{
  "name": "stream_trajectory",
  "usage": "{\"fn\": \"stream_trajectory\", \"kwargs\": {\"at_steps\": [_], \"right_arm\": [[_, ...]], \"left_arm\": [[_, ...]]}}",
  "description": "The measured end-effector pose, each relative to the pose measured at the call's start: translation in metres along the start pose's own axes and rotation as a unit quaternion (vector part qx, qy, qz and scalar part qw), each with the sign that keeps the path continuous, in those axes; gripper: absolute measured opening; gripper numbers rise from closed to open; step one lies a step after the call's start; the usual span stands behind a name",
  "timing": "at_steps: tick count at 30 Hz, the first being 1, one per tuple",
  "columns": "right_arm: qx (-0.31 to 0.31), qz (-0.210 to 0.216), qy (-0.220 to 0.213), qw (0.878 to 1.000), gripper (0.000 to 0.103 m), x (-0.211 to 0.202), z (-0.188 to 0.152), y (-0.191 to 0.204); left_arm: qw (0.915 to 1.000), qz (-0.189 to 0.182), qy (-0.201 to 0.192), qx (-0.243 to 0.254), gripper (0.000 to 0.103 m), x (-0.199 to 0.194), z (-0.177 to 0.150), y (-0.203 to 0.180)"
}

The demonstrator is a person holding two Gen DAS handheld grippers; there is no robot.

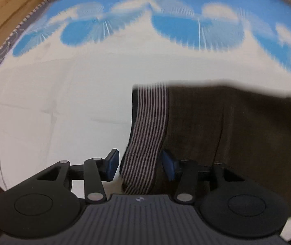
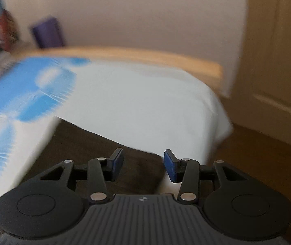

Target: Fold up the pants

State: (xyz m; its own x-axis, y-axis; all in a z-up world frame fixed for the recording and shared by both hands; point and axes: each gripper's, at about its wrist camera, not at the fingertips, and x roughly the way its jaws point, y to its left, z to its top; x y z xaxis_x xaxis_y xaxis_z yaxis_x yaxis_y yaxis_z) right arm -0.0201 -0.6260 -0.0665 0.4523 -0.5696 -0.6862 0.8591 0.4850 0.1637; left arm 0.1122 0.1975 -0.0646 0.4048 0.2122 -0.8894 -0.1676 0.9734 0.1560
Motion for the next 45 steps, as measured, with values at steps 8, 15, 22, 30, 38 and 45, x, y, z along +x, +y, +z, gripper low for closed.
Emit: {"fn": "stream_trajectory", "kwargs": {"at_steps": [8,15,22,30,38,45], "right_arm": [[-0.045,0.234,0.091,0.967,0.043,0.0,-0.026,0.099],[-0.003,0.236,0.179,0.955,0.045,0.038,-0.047,0.169],[-0.019,0.127,0.204,0.97,0.021,0.071,-0.063,0.204],[0.062,0.102,0.137,0.983,0.006,0.061,-0.044,0.186],[0.056,0.146,0.137,0.978,0.048,0.06,-0.038,0.173],[-0.01,0.155,0.125,0.98,0.051,0.038,-0.027,0.135]], "left_arm": [[0.9973,-0.015,-0.063,0.035,0.052,-0.011,0.025,-0.053],[0.9929,-0.035,-0.091,0.067,0.052,-0.009,0.028,-0.077],[0.9929,-0.047,-0.086,0.068,0.052,-0.008,0.032,-0.073],[0.9905,-0.086,-0.085,0.065,0.048,-0.007,0.038,-0.078],[0.9956,-0.064,0.016,0.067,0.032,0.034,0.034,-0.07],[0.9951,-0.045,-0.024,0.084,0.032,0.014,0.027,-0.084]]}}
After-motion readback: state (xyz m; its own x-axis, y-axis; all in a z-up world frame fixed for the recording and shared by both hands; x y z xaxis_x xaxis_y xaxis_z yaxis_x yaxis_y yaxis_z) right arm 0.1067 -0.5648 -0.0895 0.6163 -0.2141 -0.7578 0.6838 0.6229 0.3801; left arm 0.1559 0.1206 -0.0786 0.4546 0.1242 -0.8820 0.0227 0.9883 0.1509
